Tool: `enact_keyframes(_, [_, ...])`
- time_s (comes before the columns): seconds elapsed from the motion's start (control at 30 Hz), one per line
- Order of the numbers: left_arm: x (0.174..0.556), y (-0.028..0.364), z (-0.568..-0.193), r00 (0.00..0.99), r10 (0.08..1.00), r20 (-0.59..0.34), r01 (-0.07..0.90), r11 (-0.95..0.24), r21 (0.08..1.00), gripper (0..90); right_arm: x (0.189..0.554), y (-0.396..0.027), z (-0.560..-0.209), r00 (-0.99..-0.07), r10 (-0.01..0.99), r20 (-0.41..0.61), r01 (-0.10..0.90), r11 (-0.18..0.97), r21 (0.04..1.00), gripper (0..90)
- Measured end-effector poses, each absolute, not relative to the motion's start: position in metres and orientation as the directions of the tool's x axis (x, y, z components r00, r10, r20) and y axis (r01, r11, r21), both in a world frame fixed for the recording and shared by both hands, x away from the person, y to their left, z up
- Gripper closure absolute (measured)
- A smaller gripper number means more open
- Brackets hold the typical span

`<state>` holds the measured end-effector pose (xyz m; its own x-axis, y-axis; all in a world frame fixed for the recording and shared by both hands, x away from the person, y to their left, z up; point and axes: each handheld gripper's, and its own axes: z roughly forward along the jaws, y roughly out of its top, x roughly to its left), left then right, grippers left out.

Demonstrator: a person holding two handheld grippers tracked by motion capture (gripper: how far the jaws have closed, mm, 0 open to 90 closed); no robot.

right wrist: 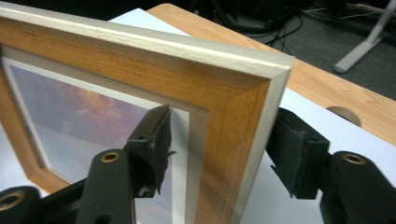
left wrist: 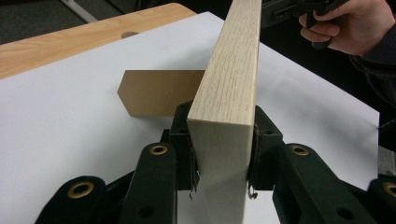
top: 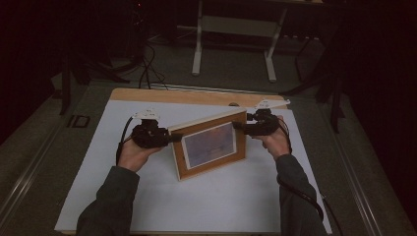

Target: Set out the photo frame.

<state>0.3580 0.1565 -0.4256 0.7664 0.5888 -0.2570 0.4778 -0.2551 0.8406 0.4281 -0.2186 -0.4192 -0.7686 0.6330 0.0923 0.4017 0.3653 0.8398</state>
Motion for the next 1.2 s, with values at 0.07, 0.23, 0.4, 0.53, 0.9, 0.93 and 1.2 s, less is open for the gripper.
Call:
enact_keyframes(0.07, [0.358,0.156,-0.426,0.766,0.591,-0.254,0.478,-0.258,0.84,70.0,0.43,-0.218,-0.419,-0.774,0.627,0.089,0.399,0.373,0.838,39.5])
enact_keyframes(0.23, [0.359,0.156,-0.425,0.765,0.595,-0.246,0.476,-0.265,0.839,69.9,0.434,-0.216,-0.419,-0.783,0.615,0.094,0.398,0.379,0.835,36.7])
enact_keyframes(0.4, [0.36,0.155,-0.425,0.764,0.599,-0.24,0.475,-0.27,0.837,69.8,0.437,-0.215,-0.42,-0.796,0.596,0.104,0.4,0.39,0.829,36.3])
enact_keyframes(0.53, [0.362,0.155,-0.424,0.763,0.604,-0.232,0.472,-0.275,0.838,69.6,0.437,-0.217,-0.421,-0.793,0.598,0.113,0.405,0.38,0.831,40.0])
enact_keyframes(0.9, [0.376,0.153,-0.424,0.755,0.618,-0.219,0.477,-0.289,0.83,65.1,0.429,-0.229,-0.422,-0.754,0.637,0.158,0.449,0.325,0.832,52.2])
enact_keyframes(0.93, [0.377,0.153,-0.424,0.755,0.618,-0.22,0.478,-0.289,0.829,65.1,0.429,-0.229,-0.422,-0.754,0.637,0.158,0.449,0.325,0.832,52.2])
enact_keyframes(1.2, [0.386,0.149,-0.424,0.749,0.631,-0.202,0.47,-0.292,0.833,60.6,0.42,-0.24,-0.425,-0.731,0.658,0.183,0.461,0.278,0.843,61.5])
